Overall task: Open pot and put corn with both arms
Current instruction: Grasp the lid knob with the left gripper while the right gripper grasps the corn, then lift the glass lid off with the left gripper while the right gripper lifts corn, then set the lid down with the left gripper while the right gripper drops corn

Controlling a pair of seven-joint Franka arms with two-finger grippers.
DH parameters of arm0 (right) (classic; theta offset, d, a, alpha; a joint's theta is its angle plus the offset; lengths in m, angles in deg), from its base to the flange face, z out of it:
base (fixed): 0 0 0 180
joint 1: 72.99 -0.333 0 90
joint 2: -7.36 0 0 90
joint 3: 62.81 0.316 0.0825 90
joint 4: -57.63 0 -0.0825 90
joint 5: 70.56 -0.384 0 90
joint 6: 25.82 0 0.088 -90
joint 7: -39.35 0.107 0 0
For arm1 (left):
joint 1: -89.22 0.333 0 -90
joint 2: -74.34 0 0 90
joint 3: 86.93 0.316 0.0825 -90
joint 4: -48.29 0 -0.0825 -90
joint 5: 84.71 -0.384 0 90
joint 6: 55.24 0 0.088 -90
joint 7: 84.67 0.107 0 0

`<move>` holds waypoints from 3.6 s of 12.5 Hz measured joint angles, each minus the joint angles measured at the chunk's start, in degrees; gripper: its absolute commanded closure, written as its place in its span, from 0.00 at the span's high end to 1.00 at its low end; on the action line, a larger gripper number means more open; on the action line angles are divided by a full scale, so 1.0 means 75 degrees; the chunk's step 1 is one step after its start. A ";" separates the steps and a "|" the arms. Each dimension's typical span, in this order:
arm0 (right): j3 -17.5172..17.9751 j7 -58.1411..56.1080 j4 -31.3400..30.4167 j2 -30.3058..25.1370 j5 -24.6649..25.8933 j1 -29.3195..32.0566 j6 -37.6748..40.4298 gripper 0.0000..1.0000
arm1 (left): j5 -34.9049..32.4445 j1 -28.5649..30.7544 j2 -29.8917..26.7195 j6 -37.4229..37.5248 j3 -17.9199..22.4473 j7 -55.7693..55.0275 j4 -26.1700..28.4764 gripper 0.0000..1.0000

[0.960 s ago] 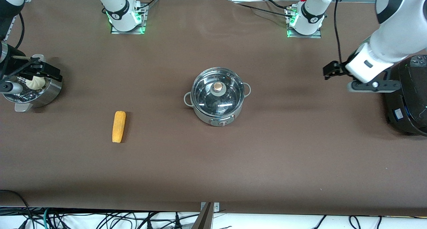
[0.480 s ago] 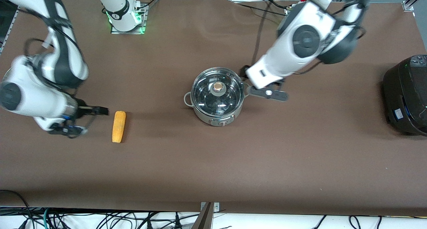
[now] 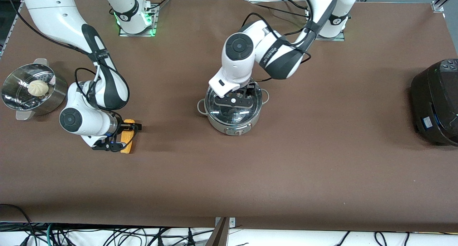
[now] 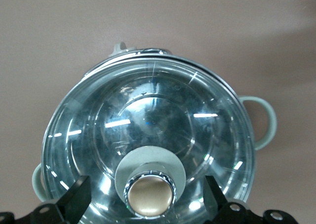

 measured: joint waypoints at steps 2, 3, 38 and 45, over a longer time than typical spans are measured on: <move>-0.0019 -0.0171 -0.0015 0.0166 0.0031 0.0036 -0.0123 0.98 | -0.0137 -0.0063 0.0079 0.0002 0.0002 -0.0008 -0.0003 1.00; -0.0029 -0.0198 -0.0050 0.0270 0.0033 0.0045 -0.0303 0.54 | -0.0141 -0.0062 0.0094 0.0013 0.0003 -0.0003 -0.0002 0.92; 0.2840 0.6668 0.2397 0.1299 0.1788 -0.3074 -0.0144 1.00 | -0.0016 0.5399 -0.3712 0.1505 0.0026 0.6450 0.2164 1.00; 0.2841 0.6672 0.2473 0.1303 0.1930 -0.3075 -0.0165 1.00 | 0.0362 0.5474 -0.3643 0.2636 -0.0170 0.4157 0.1239 1.00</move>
